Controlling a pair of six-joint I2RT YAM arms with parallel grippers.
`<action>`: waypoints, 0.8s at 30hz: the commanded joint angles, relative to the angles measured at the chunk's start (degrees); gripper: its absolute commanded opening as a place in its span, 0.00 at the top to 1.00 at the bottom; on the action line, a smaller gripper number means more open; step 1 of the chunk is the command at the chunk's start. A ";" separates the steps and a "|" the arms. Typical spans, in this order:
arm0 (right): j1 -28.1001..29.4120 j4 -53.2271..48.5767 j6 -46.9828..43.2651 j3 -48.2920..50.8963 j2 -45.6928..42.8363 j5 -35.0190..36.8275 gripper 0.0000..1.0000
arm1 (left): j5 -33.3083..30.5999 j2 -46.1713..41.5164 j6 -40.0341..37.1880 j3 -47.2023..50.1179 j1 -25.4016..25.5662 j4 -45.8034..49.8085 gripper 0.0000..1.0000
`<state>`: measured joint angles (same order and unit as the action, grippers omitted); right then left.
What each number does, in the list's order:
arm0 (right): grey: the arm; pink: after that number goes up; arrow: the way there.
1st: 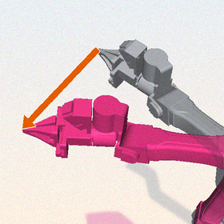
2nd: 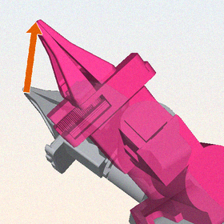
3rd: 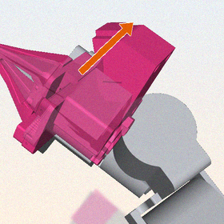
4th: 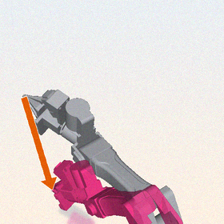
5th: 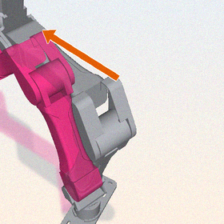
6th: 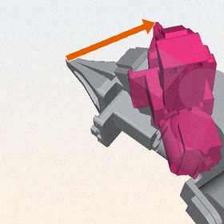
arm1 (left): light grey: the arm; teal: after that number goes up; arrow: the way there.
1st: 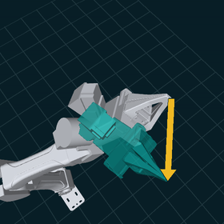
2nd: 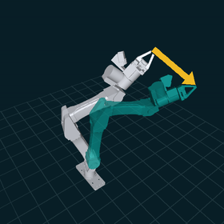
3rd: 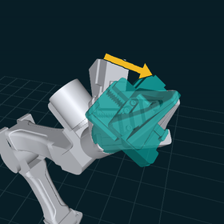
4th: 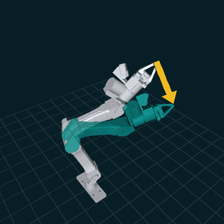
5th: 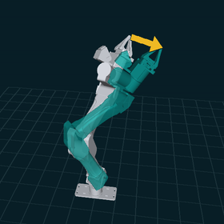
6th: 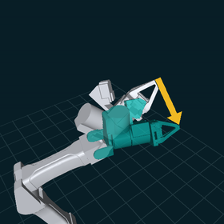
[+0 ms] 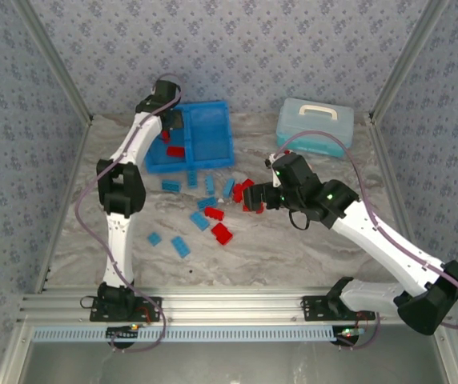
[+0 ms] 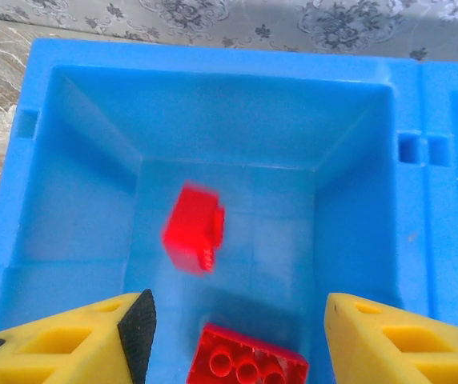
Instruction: Sort the legos into containers by color
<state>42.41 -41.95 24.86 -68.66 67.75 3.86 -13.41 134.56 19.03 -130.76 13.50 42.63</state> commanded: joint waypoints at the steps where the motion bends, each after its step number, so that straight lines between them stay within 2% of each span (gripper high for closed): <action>1: 0.52 -1.51 0.25 -2.39 0.63 0.37 0.00 | 2.42 -9.80 1.95 2.58 0.43 2.01 0.41; 3: 0.50 -1.46 0.27 -2.45 0.72 0.51 0.00 | 3.47 -16.55 3.29 8.76 1.21 0.33 0.41; 6: 0.48 -1.42 0.51 -2.44 0.68 1.04 0.00 | 5.31 -30.10 6.61 24.33 3.49 -6.10 0.41; 10: 0.51 -1.18 0.98 -1.77 0.28 1.64 0.00 | 3.86 -47.41 9.19 44.26 10.75 -13.64 0.41; 14: 0.50 -0.57 0.75 -0.66 -0.15 2.55 0.00 | 2.31 -57.82 10.52 57.18 18.49 -14.45 0.41; 19: 0.40 0.43 1.29 -0.15 -0.46 4.25 0.00 | 0.05 -64.00 15.55 69.75 30.11 -13.54 0.42; 24: -0.07 1.69 4.46 4.20 -4.11 9.29 0.00 | -1.22 -62.64 18.96 76.99 42.01 -15.80 0.40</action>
<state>42.50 -40.71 26.59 -66.48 66.30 8.86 -12.99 71.48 34.76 -54.96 51.46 28.77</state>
